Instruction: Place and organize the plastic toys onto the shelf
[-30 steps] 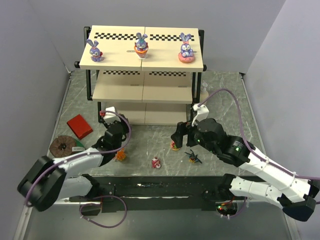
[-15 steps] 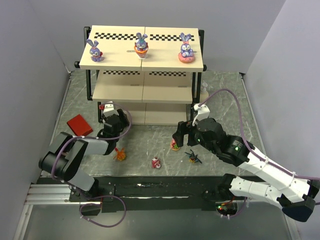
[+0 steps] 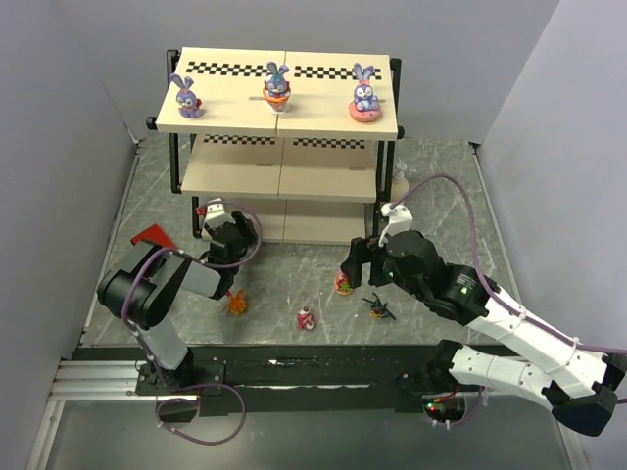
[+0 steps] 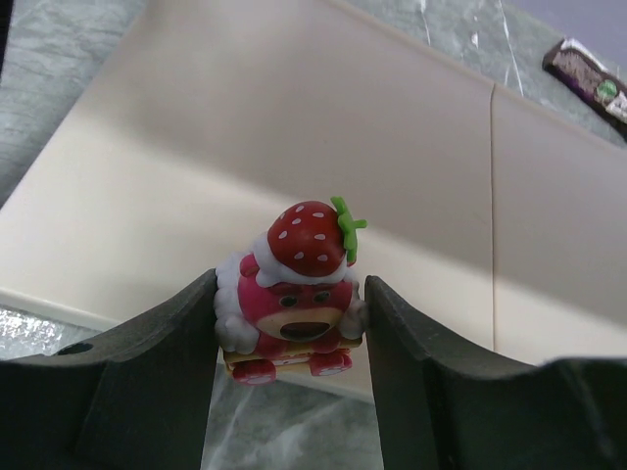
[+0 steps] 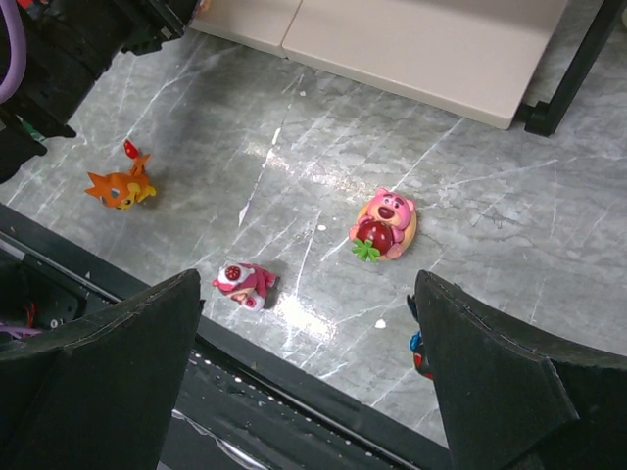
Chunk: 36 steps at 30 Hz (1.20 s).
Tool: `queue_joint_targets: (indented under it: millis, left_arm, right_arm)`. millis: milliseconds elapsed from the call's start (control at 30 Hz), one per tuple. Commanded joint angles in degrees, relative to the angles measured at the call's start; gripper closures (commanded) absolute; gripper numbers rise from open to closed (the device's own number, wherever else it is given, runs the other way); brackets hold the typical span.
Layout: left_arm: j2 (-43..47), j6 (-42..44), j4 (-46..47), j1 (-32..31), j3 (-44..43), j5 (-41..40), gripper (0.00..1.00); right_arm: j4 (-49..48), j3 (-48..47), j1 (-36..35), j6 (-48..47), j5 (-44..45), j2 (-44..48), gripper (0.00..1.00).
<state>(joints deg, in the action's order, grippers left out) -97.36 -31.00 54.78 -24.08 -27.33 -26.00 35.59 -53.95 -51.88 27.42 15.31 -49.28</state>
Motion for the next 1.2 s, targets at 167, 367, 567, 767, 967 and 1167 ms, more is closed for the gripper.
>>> queue_joint_targets:
  millis: [167, 367, 567, 767, 967, 1167]
  left_arm:
    - [-2.9, 0.1, 6.5, -1.8, -1.6, -5.9, 0.86]
    - [-4.6, 3.1, 4.5, -4.4, -4.0, -9.2, 0.74]
    - [-4.9, 3.7, 4.1, -4.7, -4.5, -9.7, 0.57]
    - [-5.1, 4.1, 3.7, -4.8, -5.0, -9.9, 0.38]
    - [-5.4, 4.2, 2.1, -4.9, -6.1, -9.4, 0.24]
    - [-4.3, 3.7, 1.8, -4.9, -5.8, -8.6, 0.16]
  right_arm:
    - [0.6, 0.1, 0.9, 0.7, 0.4, 1.0, 0.04]
    - [0.6, 0.3, 1.0, 0.7, 0.3, 1.1, 0.04]
    - [0.5, 0.7, 1.2, 0.6, 0.3, 1.8, 0.04]
    - [0.4, 1.0, 1.4, 0.4, 0.2, 2.0, 0.04]
    - [0.4, 1.3, 1.6, 0.3, 0.2, 2.3, 0.04]
    - [0.4, 1.4, 2.0, 0.3, 0.0, 2.7, 0.04]
